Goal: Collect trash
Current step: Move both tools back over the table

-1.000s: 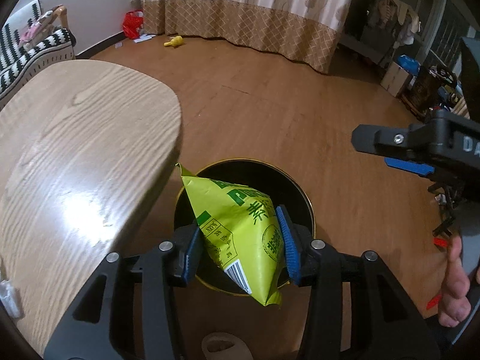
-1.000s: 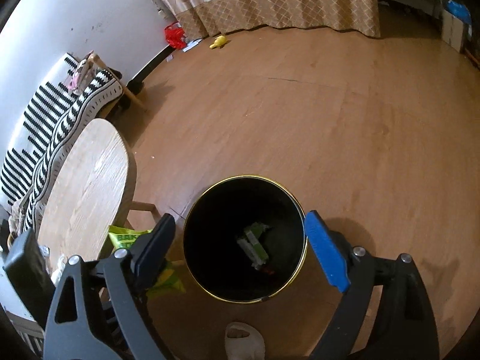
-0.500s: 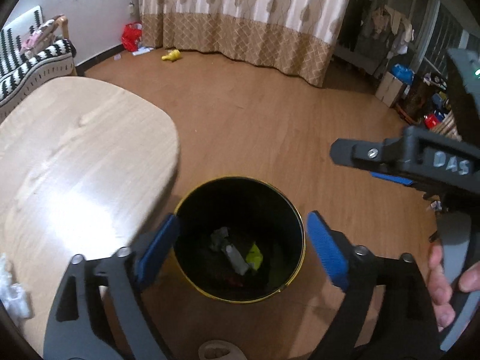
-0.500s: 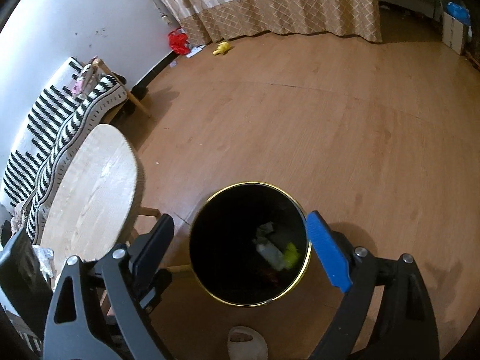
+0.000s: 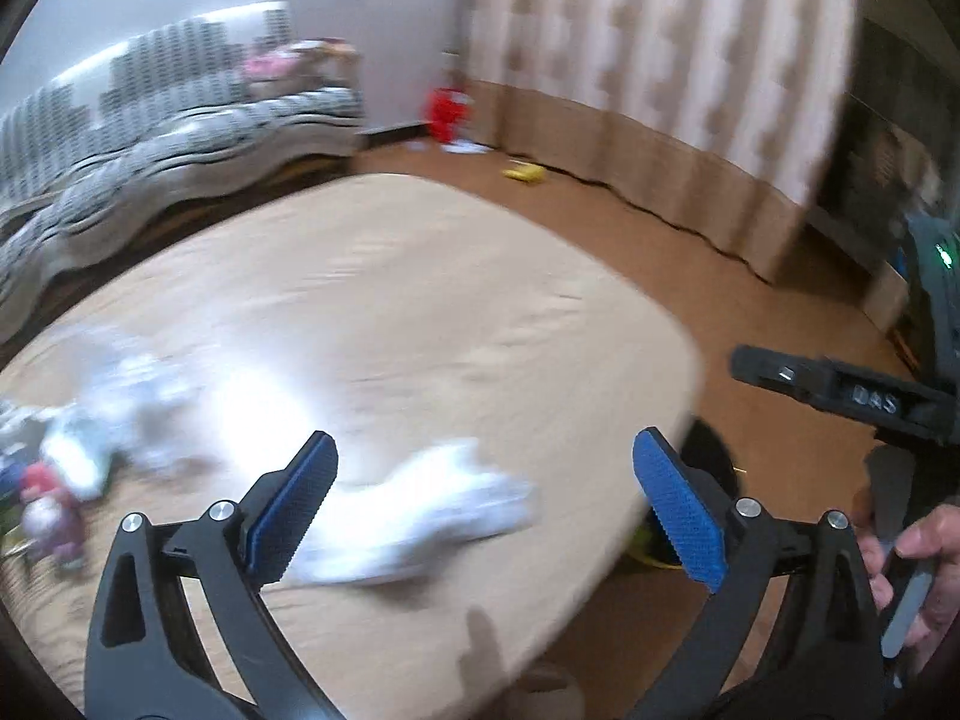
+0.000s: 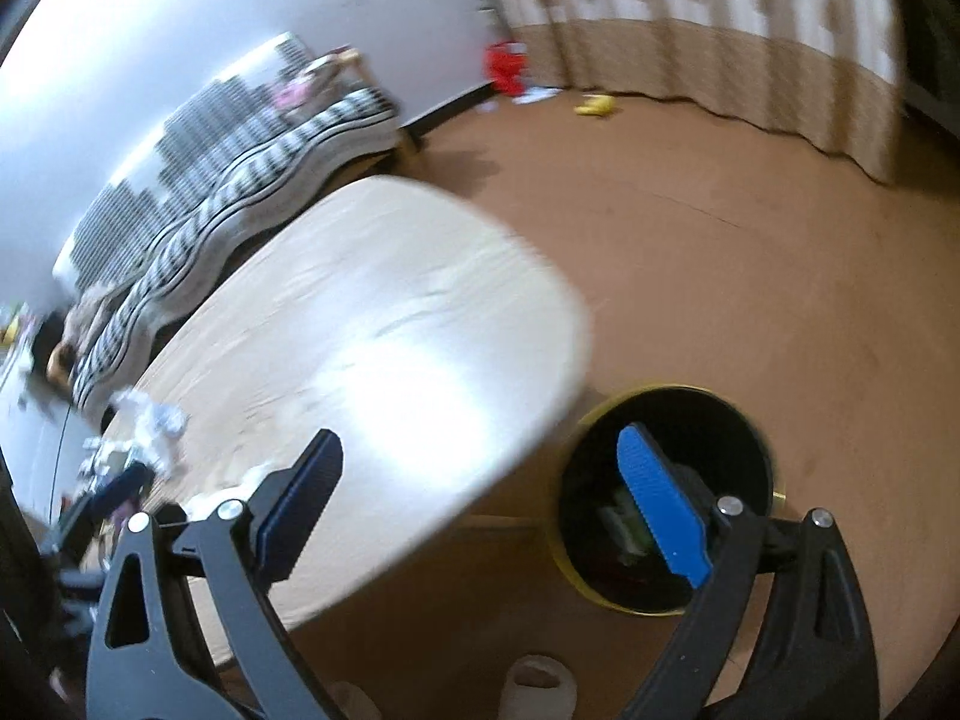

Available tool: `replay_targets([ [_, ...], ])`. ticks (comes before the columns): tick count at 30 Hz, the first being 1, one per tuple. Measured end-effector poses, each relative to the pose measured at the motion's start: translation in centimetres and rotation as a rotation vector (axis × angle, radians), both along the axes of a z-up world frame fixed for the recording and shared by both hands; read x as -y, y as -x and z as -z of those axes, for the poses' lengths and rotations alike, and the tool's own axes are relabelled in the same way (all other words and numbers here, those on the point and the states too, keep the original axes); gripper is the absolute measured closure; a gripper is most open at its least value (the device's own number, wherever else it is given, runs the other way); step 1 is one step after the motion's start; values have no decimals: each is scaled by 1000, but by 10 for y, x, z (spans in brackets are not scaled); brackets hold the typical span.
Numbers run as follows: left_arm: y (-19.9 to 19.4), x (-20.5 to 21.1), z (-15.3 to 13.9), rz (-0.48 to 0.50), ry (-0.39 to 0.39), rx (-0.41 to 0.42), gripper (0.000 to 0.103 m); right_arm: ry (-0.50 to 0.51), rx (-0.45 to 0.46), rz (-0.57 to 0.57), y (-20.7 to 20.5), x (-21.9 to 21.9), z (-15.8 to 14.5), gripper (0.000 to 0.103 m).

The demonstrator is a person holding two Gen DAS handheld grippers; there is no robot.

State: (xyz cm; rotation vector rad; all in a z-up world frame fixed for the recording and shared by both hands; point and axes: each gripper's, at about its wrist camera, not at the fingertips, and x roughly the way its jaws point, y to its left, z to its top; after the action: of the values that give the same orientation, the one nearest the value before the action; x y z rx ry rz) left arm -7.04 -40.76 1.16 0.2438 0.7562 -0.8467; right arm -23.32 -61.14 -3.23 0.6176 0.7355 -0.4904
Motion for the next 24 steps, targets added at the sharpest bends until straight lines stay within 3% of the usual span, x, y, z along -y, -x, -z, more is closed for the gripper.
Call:
replay_targets([
  [7, -61, -143, -15, -277, -11, 52, 7, 26, -6, -237, -98, -104, -16, 13],
  [15, -118, -290, -8, -530, -5, 39, 7, 55, -35, -512, -199, -250, -14, 13],
  [20, -136, -351, 0, -636, -17, 64, 7, 70, -62, -617, -235, -320, -5, 13],
  [24, -160, -369, 15, -670, -29, 43, 7, 82, -79, -669, -261, -357, 2, 13],
])
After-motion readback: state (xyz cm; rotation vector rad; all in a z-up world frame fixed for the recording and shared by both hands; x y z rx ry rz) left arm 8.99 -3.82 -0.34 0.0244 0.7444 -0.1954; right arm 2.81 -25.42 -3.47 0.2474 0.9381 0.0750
